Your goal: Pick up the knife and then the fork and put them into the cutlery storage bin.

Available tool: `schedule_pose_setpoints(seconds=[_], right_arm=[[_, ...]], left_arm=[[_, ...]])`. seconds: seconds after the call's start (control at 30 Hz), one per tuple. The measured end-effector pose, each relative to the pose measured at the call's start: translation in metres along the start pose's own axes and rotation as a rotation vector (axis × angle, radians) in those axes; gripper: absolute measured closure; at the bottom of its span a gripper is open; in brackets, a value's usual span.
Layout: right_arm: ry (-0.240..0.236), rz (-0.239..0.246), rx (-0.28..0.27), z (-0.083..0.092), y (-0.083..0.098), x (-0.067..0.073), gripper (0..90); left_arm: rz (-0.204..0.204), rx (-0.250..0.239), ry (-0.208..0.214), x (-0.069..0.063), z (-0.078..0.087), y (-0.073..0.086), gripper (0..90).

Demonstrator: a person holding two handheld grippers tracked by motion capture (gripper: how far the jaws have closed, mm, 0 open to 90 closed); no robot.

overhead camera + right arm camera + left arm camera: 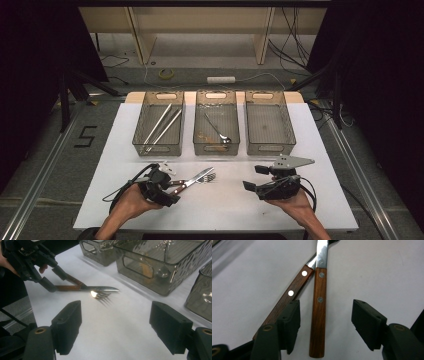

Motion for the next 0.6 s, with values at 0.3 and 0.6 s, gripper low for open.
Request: schedule_pose_setpoints(seconds=[0.3,0.6], right_arm=[[0.006,0.008,-0.001,0.0009,-0.0011,0.0025,27.1],[0.001,0.012,0.005,-0.0006,-0.0006,0.003,27.5]], left_arm=[[0.011,0.026,-0.001,0.0008,-0.0027,0.0012,53.1],[0.0,0.065,-0.004,0.0019,-0.0091,-0.0015,60.1]])
Point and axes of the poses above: each handheld gripper's, and its own axes: z roughly backward along the jaws, y roughly out of its underside, x roughly to its left, the point moved 4 cm from there along -z, roughly forward along the jaws, and after that the axes turned 4 degrees about x, right-handed, at the moved point
